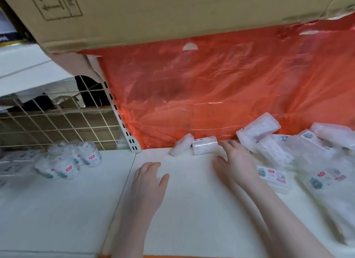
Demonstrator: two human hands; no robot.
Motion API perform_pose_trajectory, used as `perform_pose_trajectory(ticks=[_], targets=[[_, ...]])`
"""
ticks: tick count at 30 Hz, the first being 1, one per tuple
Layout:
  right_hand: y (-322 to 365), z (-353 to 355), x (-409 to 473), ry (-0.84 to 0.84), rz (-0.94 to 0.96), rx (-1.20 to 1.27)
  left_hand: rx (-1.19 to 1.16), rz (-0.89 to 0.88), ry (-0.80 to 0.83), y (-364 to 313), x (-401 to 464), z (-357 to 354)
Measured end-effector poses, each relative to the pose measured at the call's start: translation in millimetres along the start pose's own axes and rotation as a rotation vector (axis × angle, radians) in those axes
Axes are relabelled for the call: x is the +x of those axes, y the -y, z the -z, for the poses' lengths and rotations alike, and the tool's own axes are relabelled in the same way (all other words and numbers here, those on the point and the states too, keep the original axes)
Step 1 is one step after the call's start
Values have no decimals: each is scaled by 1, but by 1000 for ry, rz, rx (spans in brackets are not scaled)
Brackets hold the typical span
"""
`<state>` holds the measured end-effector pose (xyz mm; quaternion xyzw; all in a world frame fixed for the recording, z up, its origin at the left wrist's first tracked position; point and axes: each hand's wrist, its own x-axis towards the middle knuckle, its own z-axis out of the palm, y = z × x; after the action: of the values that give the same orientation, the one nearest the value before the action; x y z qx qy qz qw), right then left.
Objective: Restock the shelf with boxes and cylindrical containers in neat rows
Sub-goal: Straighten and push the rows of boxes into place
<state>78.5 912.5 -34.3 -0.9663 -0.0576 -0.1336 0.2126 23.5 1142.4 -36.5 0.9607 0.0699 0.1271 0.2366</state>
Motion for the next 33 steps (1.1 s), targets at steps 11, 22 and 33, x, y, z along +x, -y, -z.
perform_pose_trajectory(ticks=[11,22,33], targets=[[-6,-23,51,118,144,-13,-6,24,-50,9,7,6],[-21,-23,37,150,126,29,-21,31,-8,12,23,1],[-35,-12,5,13,284,178,-10,-35,78,5,53,-13]])
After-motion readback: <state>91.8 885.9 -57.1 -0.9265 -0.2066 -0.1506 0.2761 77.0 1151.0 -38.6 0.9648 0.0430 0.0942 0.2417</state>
